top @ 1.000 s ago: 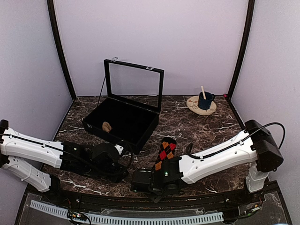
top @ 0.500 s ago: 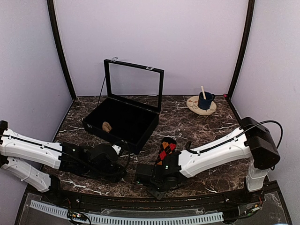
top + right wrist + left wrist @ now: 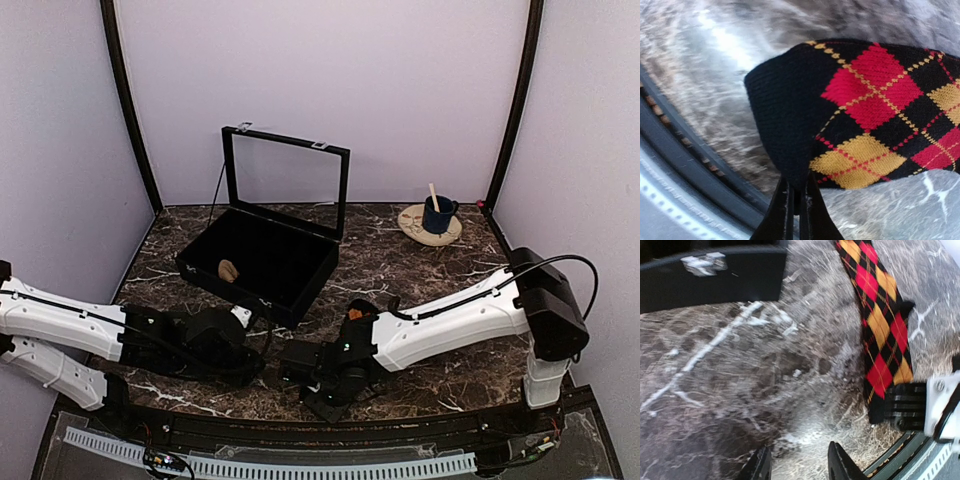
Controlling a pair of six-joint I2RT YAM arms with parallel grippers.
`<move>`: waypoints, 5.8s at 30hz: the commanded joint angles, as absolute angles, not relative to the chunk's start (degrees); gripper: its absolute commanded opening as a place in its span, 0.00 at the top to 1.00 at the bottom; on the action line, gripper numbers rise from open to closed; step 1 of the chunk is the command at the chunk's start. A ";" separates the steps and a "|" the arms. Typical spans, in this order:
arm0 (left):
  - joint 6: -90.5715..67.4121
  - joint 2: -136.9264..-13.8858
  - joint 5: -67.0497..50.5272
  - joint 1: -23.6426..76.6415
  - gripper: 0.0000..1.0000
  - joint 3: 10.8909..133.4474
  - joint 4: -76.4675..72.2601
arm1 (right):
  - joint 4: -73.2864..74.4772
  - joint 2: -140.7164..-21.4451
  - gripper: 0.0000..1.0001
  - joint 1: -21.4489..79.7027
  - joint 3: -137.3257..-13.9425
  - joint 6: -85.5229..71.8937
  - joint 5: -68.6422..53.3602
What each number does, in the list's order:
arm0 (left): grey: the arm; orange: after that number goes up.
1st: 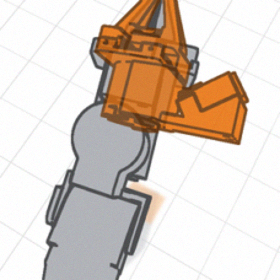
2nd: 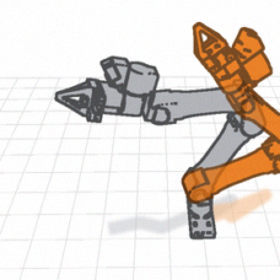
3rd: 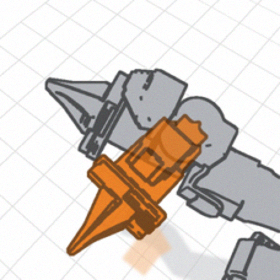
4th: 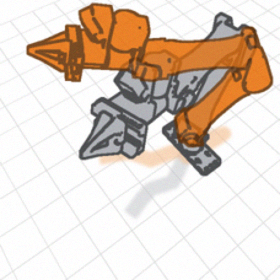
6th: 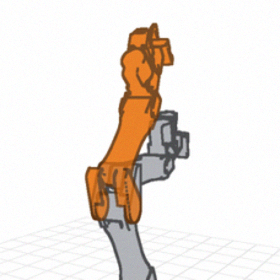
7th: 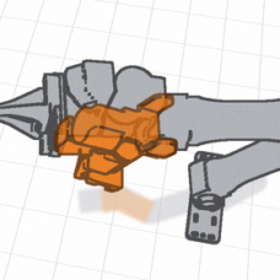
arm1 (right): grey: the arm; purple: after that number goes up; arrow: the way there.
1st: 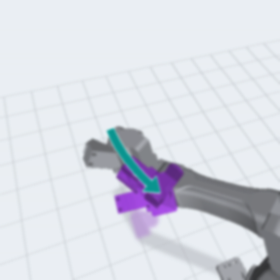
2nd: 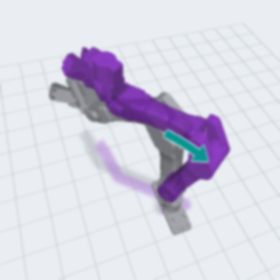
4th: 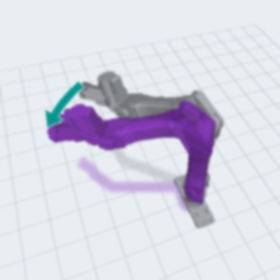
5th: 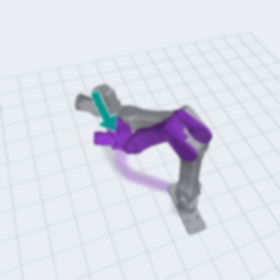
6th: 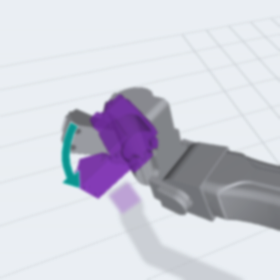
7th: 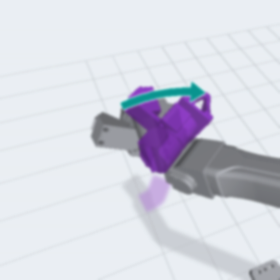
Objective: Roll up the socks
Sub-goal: Pick up the sock from the center of the board, then flatten out the sock at the center of the board, then fold the sock at the center of the board, then adjust the sock at the center of the board.
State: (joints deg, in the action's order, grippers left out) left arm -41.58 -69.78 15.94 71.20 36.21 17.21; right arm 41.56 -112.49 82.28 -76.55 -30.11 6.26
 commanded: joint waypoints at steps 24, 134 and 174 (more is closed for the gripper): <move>-61.03 -44.81 44.58 71.34 0.59 38.35 44.88 | 39.50 -101.94 1.00 78.78 -94.17 -45.52 -0.14; -46.16 -89.87 24.87 71.19 0.63 54.49 17.66 | 18.23 -78.70 1.00 57.90 -55.58 -38.58 23.80; -67.42 -88.37 19.05 78.81 1.00 43.18 21.71 | -32.87 -103.88 1.00 64.09 -42.89 -46.28 -17.83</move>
